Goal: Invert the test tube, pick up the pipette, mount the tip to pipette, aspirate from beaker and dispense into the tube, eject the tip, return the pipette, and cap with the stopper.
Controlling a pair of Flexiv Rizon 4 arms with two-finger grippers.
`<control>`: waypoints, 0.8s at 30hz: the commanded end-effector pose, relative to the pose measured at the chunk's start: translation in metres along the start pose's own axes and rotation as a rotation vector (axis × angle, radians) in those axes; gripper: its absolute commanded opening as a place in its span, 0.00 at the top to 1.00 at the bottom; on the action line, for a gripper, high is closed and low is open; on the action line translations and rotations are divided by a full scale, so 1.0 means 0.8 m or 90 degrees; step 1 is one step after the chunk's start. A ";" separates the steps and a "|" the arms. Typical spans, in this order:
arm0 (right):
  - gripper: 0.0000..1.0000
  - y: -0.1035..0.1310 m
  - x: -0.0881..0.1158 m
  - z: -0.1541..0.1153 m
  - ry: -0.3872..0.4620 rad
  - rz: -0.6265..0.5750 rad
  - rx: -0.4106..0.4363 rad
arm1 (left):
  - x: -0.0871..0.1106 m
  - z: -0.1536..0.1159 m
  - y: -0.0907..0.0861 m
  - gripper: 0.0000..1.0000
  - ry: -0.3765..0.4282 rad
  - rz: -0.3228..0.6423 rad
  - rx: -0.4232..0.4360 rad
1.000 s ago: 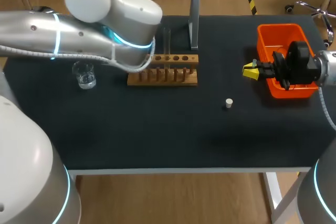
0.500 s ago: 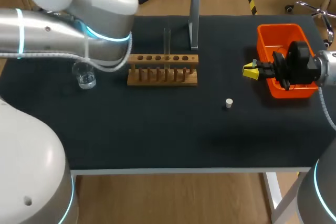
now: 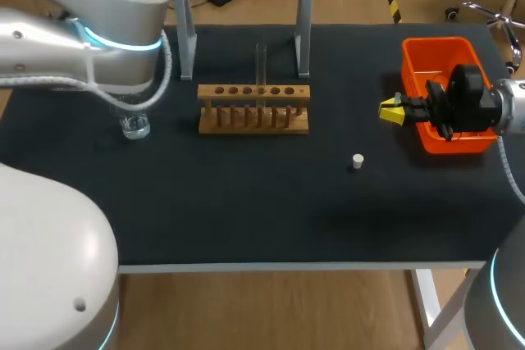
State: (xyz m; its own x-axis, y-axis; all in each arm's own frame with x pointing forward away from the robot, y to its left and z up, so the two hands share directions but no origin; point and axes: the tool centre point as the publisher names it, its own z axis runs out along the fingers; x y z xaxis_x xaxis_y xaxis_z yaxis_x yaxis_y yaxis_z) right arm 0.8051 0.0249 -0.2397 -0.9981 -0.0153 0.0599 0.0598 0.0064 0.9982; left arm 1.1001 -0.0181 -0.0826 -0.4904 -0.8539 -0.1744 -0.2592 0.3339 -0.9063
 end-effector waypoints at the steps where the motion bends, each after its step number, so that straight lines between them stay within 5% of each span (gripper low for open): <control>1: 1.00 0.000 0.000 -0.001 0.001 0.000 0.000 | -0.002 -0.025 0.000 1.00 0.183 0.006 0.006; 8: 1.00 0.000 0.000 -0.001 0.001 0.000 0.000 | 0.002 -0.050 0.007 1.00 0.247 0.016 0.024; 24: 1.00 0.000 0.000 -0.001 0.001 0.000 0.000 | 0.002 -0.050 0.007 1.00 0.247 0.016 0.024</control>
State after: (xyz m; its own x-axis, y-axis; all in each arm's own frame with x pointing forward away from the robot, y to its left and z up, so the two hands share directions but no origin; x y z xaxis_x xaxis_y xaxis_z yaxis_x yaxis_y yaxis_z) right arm 0.8051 0.0249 -0.2397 -0.9981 -0.0152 0.0600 0.0599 0.0064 0.9982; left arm 1.0634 -0.0043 -0.0747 -0.7282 -0.6813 -0.0745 -0.2120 0.3272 -0.9208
